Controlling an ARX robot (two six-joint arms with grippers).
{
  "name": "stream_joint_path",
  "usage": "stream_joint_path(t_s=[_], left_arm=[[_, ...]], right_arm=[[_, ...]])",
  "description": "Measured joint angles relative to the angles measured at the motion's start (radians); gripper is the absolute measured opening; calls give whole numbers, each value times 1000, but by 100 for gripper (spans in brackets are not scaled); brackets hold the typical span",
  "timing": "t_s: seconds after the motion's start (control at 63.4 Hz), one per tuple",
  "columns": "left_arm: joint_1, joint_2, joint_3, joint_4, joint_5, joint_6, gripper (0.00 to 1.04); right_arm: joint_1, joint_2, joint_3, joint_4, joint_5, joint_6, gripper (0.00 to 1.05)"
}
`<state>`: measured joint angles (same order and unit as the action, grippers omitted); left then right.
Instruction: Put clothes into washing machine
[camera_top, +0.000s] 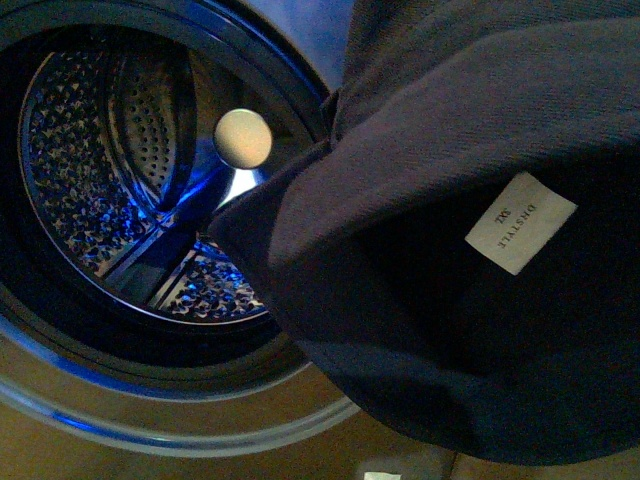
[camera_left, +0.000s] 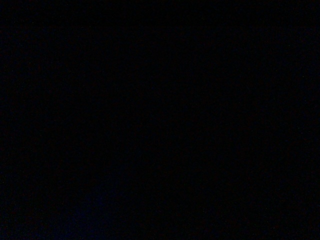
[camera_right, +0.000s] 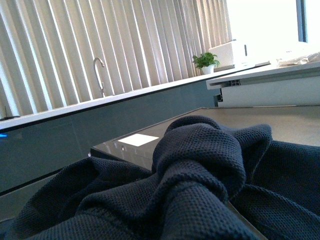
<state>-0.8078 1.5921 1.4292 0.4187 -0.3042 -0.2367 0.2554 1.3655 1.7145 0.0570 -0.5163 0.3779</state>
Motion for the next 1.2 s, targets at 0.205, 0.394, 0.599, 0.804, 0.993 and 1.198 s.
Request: stream_joint_path(t_s=[0.205, 0.394, 0.599, 0.804, 0.993, 1.198], left_arm=[[24, -1, -6, -31, -31, 15, 67], [122, -54, -103, -18, 0, -5, 33], [235, -136, -237, 20, 72, -34, 10], [362, -214, -393, 64, 154, -53, 9], [494, -285, -591, 138, 274, -53, 9], [632, -296, -764, 224, 389, -51, 9]], right_arm=[[0, 0, 0, 0, 0, 1, 37], [0, 0, 0, 0, 0, 1, 70], [0, 0, 4, 0, 0, 2, 99], [0, 0, 5, 0, 0, 3, 97], [0, -2, 5, 0, 0, 3, 97], [42, -42, -32, -72, 346, -156, 97]])
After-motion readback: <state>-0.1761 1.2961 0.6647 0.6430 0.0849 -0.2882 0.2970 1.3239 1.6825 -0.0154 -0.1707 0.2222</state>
